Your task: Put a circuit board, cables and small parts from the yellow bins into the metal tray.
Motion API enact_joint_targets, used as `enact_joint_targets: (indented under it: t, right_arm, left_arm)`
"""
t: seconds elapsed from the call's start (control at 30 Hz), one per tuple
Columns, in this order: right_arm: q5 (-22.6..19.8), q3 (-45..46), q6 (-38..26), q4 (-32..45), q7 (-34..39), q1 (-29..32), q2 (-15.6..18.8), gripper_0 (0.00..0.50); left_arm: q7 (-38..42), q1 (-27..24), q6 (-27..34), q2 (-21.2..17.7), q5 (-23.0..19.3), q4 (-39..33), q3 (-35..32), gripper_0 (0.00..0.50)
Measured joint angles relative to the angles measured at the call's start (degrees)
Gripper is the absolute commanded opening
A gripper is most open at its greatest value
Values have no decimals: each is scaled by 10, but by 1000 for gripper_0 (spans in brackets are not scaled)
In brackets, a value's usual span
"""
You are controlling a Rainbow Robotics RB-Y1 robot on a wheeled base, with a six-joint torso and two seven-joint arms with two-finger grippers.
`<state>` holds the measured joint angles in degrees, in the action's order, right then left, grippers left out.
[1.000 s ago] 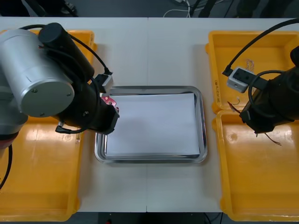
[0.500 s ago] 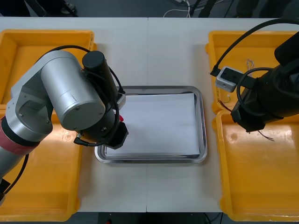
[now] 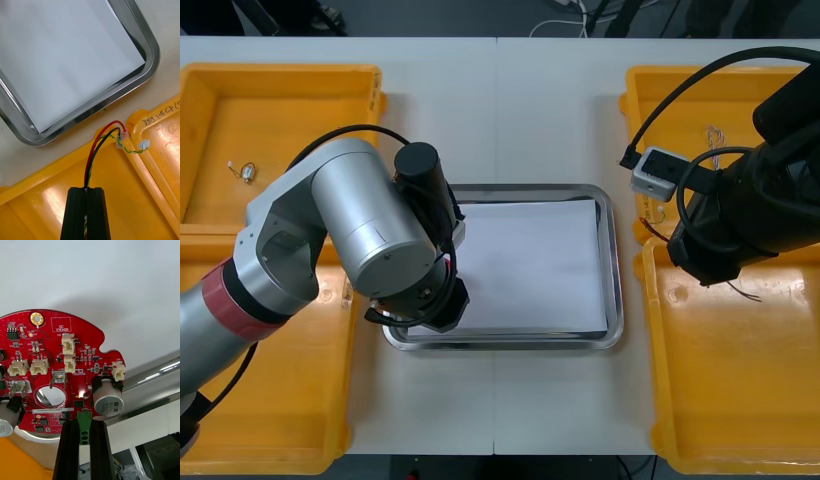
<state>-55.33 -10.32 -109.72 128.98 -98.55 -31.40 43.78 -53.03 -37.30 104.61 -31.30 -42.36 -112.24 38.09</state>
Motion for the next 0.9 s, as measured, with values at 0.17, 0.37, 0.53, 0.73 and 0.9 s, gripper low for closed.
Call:
enact_joint_targets:
  t: [0.17,0.37,0.53,0.73,0.9]
  right_arm:
    - [0,0,0,0,0,0,0,0]
    - [0,0,0,0,0,0,0,0]
    - [0,0,0,0,0,0,0,0]
    - [0,0,0,0,0,0,0,0]
    - [-1,0,0,0,0,0,0,0]
  left_arm:
    - [0,-5,-24,6,7,21,15,0]
    - [0,-8,-49,8,14,36,36,0]
    - [0,-8,-63,8,18,46,47,2]
    - [0,-9,-76,8,18,59,55,3]
    - [0,-9,-82,8,18,67,56,68]
